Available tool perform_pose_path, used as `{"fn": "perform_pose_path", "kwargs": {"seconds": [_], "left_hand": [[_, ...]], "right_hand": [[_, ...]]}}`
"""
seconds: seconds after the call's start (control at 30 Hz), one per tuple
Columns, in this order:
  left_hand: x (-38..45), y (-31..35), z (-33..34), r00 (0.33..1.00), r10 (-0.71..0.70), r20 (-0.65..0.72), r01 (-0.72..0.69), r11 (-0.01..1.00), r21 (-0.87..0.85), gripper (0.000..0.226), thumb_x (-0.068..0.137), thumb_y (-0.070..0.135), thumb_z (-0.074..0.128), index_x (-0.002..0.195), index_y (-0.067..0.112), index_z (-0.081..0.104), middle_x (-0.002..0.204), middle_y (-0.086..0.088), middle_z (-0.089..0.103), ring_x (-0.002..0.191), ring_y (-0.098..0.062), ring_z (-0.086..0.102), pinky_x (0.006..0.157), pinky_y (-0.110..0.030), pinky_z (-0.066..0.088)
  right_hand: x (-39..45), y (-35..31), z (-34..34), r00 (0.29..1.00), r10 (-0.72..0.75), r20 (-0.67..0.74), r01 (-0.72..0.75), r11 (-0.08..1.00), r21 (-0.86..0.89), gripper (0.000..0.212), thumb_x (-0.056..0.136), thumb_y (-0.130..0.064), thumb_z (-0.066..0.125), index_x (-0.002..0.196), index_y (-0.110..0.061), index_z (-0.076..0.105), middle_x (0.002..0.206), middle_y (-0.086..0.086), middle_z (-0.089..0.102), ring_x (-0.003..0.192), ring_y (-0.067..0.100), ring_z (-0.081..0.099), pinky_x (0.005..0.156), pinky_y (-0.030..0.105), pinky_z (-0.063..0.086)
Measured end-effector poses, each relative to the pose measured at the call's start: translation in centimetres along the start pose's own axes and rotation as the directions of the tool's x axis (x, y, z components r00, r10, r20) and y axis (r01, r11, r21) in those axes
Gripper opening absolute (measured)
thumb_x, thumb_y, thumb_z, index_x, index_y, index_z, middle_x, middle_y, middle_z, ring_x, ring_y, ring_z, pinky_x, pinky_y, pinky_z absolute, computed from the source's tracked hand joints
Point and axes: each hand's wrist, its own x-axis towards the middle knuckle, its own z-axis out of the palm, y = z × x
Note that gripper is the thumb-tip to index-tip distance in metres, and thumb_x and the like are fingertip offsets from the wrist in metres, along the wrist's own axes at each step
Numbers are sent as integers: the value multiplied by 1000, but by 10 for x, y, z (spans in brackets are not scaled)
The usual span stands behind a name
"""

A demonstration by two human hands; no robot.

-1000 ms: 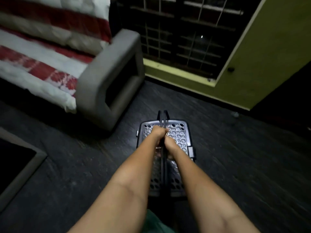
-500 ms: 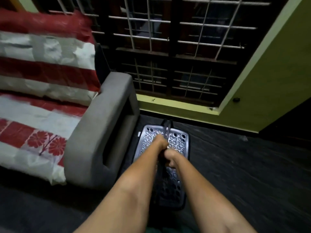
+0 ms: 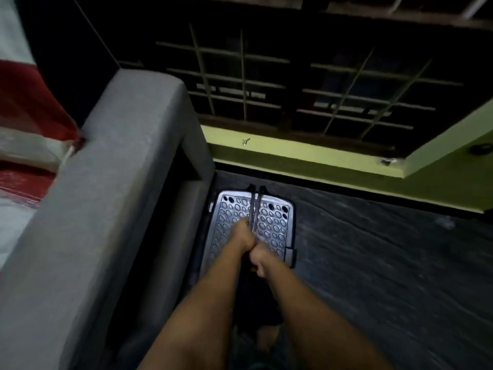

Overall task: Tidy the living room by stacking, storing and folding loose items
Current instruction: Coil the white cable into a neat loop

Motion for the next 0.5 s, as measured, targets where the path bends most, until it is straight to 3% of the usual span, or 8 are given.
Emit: {"fn": "perform_pose_path", "kwargs": {"seconds": [0.07,0.17,0.27,0.33,0.5], "left_hand": [[28,-9,8,1000,-16,3,16,1000,-11,42,83,-4,58,124,7,56,121,-14,63,109,-29,59,98,-36,47],[56,-14,16,999,-21,36,21,1000,-2,35,83,-4,57,116,5,57,112,-17,66,104,-32,61,93,-36,49],[74,-10,21,997,-17,73,17,1000,6,33,85,-5,54,116,2,57,111,-18,65,104,-32,61,90,-33,49],[81,-5,24,995,-28,94,27,1000,12,34,86,-3,54,119,4,57,111,-15,65,104,-30,60,87,-30,46],[70,3,19,986,-102,128,114,989,-93,40,88,0,55,128,2,51,118,-19,62,107,-32,60,89,-33,48]], "right_hand": [[28,-1,-1,1000,9,-7,-9,1000,-26,31,103,-11,28,125,-13,49,116,15,64,74,18,60,41,17,48],[57,-2,-6,998,51,30,-50,997,-58,28,103,-12,28,115,-13,54,87,5,67,63,13,62,53,25,50],[80,-6,-16,996,65,61,-63,998,-31,26,103,-6,30,101,-13,55,67,3,64,43,7,61,43,21,51],[88,-9,-24,994,72,86,-71,997,-17,27,101,-2,33,90,-13,55,55,-1,65,40,5,60,41,19,51],[83,-13,-33,982,100,162,-75,985,-157,24,96,1,44,83,-17,54,69,0,60,57,9,57,54,26,49]]}}
